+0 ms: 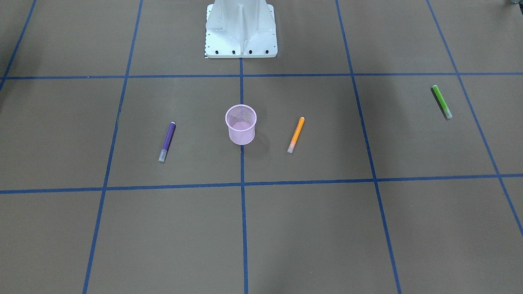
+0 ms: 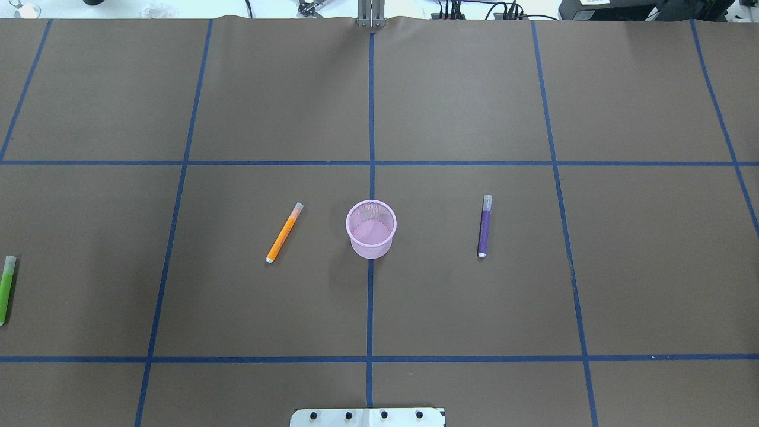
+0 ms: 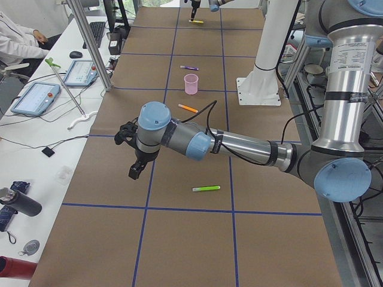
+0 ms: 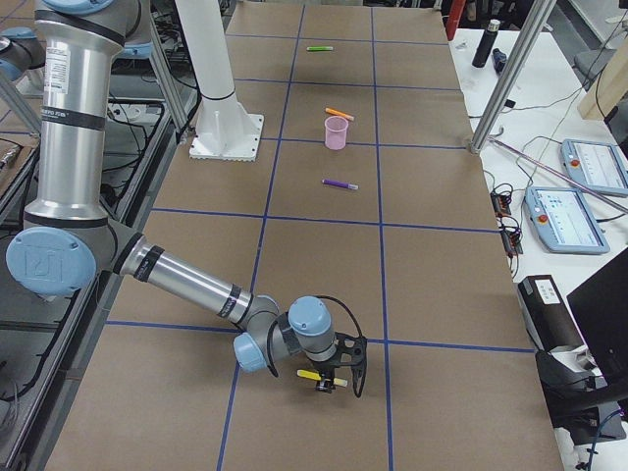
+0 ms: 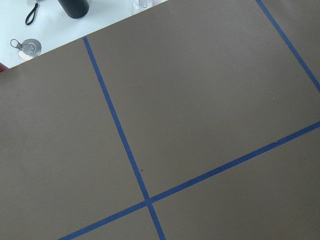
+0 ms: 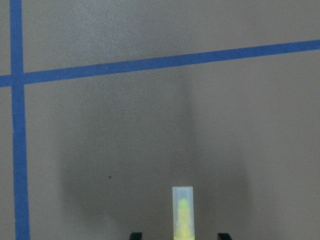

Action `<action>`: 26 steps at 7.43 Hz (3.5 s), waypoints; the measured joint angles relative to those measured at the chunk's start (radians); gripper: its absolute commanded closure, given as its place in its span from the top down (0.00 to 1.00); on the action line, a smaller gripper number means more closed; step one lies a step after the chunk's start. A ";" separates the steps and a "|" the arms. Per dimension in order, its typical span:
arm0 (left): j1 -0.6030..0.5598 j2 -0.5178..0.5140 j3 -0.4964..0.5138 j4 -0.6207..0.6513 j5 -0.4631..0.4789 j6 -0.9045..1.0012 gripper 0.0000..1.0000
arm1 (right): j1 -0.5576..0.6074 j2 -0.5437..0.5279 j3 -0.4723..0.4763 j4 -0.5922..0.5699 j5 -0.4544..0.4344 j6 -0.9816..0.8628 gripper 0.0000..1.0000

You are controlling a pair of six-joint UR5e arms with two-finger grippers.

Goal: Collect pens into pen holder

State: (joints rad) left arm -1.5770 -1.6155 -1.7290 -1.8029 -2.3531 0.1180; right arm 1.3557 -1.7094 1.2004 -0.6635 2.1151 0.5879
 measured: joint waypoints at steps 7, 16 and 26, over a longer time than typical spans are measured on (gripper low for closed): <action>0.000 -0.001 -0.001 -0.001 0.000 0.000 1.00 | -0.021 0.056 -0.070 0.004 -0.026 0.001 0.10; 0.009 -0.009 -0.005 -0.060 -0.001 -0.002 1.00 | -0.027 0.099 0.252 0.007 -0.016 0.000 0.00; 0.064 0.004 0.021 -0.249 0.000 -0.177 1.00 | -0.757 0.473 0.638 -0.023 -0.709 0.374 0.00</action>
State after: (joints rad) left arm -1.5127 -1.6114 -1.7081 -2.0524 -2.3532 -0.0592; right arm 0.5992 -1.2364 1.8382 -0.6869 1.4058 0.9615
